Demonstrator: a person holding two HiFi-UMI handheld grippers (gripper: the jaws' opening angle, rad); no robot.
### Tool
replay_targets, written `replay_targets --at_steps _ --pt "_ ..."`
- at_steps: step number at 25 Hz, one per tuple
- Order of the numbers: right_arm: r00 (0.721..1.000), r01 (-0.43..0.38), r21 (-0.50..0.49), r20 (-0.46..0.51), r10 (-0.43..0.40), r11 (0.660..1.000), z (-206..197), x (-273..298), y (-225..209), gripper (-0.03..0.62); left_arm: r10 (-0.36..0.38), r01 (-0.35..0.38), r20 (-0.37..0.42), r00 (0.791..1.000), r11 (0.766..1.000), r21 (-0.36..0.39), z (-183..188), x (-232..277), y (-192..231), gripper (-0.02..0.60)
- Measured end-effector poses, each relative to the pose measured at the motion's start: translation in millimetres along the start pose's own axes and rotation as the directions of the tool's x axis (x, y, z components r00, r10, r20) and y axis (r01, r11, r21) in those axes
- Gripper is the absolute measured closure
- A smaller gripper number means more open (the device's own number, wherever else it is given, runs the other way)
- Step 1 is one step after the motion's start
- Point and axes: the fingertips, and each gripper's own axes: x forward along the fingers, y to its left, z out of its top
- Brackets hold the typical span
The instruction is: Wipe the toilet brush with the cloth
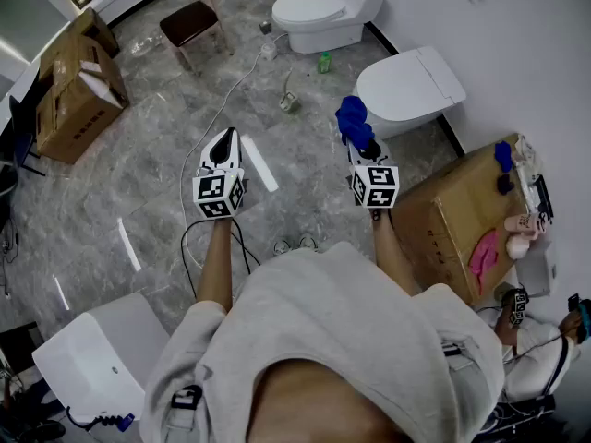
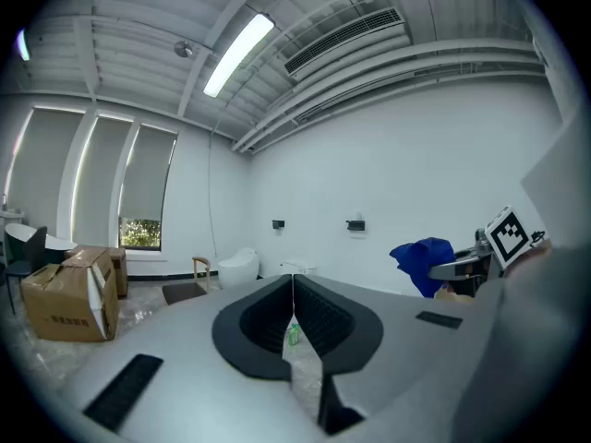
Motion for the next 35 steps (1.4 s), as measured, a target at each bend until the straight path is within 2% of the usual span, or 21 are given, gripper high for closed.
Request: replay_targets --at_steps 10,19,29,35 --pt "1.0 -0.021 -0.006 -0.005 0.021 1.0 -2 3 1 0.484 0.008 -0.009 -0.015 1.0 1.0 -0.007 -5 2 0 0.561" --pt "0.999 -0.039 0.035 -0.007 0.039 0.999 -7 5 -9 0.482 0.022 -0.022 -0.028 0.999 1.0 -0.016 -9 7 -9 0.561" --pt "0.998 -0.06 0.036 -0.03 0.061 0.998 -19 14 -27 0.482 0.021 -0.023 -0.043 0.999 0.999 -0.025 -20 27 -30 0.561" --pt "0.996 -0.073 0.038 -0.044 0.075 0.997 -20 38 -33 0.482 0.02 -0.022 -0.052 0.998 0.999 -0.028 -21 51 -23 0.561"
